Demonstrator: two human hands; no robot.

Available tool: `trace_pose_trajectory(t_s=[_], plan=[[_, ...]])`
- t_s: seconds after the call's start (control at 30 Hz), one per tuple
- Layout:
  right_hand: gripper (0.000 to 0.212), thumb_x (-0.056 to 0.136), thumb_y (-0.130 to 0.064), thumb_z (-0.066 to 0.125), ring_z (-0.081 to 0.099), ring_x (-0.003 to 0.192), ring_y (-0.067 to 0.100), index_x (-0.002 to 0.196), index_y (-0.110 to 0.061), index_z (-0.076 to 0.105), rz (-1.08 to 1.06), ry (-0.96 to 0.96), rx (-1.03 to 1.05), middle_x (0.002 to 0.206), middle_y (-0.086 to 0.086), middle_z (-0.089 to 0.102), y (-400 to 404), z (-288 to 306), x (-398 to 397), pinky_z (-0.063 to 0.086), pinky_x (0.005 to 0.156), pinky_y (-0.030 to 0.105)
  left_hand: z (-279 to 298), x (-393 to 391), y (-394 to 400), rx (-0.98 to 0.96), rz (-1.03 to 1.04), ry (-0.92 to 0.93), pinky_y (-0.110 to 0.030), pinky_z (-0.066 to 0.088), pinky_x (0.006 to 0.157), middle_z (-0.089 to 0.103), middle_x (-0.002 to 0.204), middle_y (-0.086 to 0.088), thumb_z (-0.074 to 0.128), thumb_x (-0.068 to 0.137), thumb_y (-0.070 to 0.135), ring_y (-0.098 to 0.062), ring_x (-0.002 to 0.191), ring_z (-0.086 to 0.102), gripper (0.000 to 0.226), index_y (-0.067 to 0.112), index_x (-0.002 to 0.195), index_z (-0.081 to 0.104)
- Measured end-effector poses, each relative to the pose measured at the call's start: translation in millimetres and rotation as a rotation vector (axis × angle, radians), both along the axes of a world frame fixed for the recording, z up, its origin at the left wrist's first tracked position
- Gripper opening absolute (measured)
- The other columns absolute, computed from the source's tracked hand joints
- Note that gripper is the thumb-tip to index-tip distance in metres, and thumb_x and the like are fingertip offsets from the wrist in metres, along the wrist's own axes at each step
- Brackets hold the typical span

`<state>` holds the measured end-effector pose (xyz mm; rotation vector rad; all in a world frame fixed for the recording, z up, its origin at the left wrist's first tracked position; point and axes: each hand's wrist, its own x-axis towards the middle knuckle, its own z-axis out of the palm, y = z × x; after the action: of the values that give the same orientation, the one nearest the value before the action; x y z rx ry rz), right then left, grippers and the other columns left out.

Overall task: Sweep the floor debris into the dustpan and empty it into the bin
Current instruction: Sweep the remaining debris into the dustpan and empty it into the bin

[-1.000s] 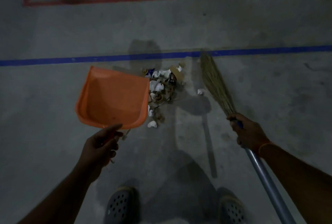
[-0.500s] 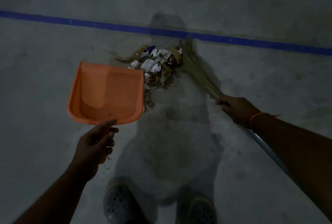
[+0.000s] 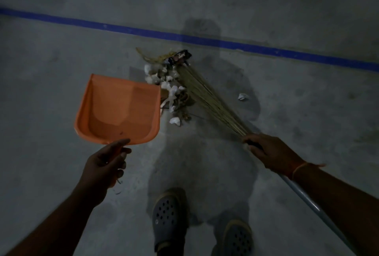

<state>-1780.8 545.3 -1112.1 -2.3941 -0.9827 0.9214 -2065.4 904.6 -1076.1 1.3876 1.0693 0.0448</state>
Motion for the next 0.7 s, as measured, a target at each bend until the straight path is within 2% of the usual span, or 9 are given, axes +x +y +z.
trace_pose_trajectory(t_s=[0.07, 0.17, 0.27, 0.33, 0.47, 0.53, 0.6, 0.7], plan=[[0.025, 0.098, -0.022, 0.053, 0.053, 0.068, -0.015, 0.121, -0.025, 0.063, -0.057, 0.017, -0.003, 0.113, -0.005, 0.064, -11, 12, -3, 0.035, 0.065, 0.007, 8, -2, -1, -0.002, 0.0, -0.008, -0.035, 0.043, 0.059, 0.073, 0.11, -0.008, 0.062, 0.098, 0.005, -0.016, 0.07, 0.061, 0.036, 0.026, 0.127, 0.07], [0.022, 0.098, -0.022, 0.054, 0.054, 0.066, -0.019, 0.117, -0.028, 0.063, -0.163, 0.024, 0.012, 0.103, -0.007, 0.065, -26, 25, -5, 0.035, 0.061, 0.005, 17, -1, -8, 0.003, -0.014, -0.022, -0.025, 0.044, 0.049, 0.073, 0.11, -0.009, 0.061, 0.098, 0.004, -0.016, 0.07, 0.06, 0.037, 0.022, 0.13, 0.068], [0.02, 0.097, -0.025, 0.055, 0.062, 0.062, -0.003, 0.113, -0.035, 0.062, -0.259, 0.03, 0.037, 0.096, -0.005, 0.066, -41, 31, -6, 0.045, 0.053, 0.01, 23, 1, -18, -0.011, -0.007, -0.057, -0.023, 0.045, 0.049, 0.073, 0.11, -0.01, 0.061, 0.098, 0.002, -0.014, 0.068, 0.06, 0.037, 0.02, 0.129, 0.068], [0.02, 0.097, -0.026, 0.054, 0.063, 0.061, 0.005, 0.114, -0.035, 0.062, -0.311, 0.04, 0.042, 0.101, -0.004, 0.066, -50, 32, -7, 0.05, 0.054, 0.018, 24, 2, -24, -0.018, -0.019, -0.076, -0.026, 0.046, 0.051, 0.072, 0.111, -0.011, 0.061, 0.098, 0.002, -0.015, 0.069, 0.06, 0.037, 0.021, 0.129, 0.069], [0.02, 0.098, -0.027, 0.053, 0.054, 0.066, -0.006, 0.115, -0.033, 0.062, -0.414, 0.032, 0.025, 0.108, -0.006, 0.066, -71, 27, -15, 0.048, 0.067, 0.025, 24, 6, -35, -0.035, -0.017, -0.115, -0.028, 0.048, 0.056, 0.073, 0.109, -0.01, 0.06, 0.097, 0.0, -0.015, 0.07, 0.061, 0.037, 0.02, 0.126, 0.07], [0.017, 0.098, -0.029, 0.053, 0.059, 0.058, 0.004, 0.11, -0.038, 0.06, -0.48, 0.045, 0.002, 0.098, -0.001, 0.069, -81, 23, -24, 0.051, 0.061, 0.029, 22, 7, -39, -0.036, -0.016, -0.127, -0.028, 0.048, 0.057, 0.073, 0.108, -0.01, 0.06, 0.097, 0.0, -0.015, 0.07, 0.061, 0.036, 0.02, 0.126, 0.07], [0.015, 0.098, -0.027, 0.052, 0.06, 0.049, 0.017, 0.107, -0.035, 0.061, -0.566, 0.094, -0.006, 0.084, 0.004, 0.069, -90, 20, -35, 0.051, 0.049, 0.03, 20, 6, -41, -0.032, -0.022, -0.133, -0.028, 0.049, 0.058, 0.074, 0.108, -0.009, 0.06, 0.098, 0.001, -0.016, 0.071, 0.061, 0.036, 0.021, 0.126, 0.07], [0.014, 0.098, -0.024, 0.053, 0.057, 0.043, 0.023, 0.104, -0.032, 0.062, -0.66, 0.183, -0.022, 0.075, 0.013, 0.066, -97, 12, -57, 0.05, 0.041, 0.031, 18, -2, -43, -0.033, -0.006, -0.14, -0.028, 0.049, 0.057, 0.074, 0.108, -0.009, 0.061, 0.097, 0.0, -0.016, 0.07, 0.06, 0.036, 0.021, 0.126, 0.07]])
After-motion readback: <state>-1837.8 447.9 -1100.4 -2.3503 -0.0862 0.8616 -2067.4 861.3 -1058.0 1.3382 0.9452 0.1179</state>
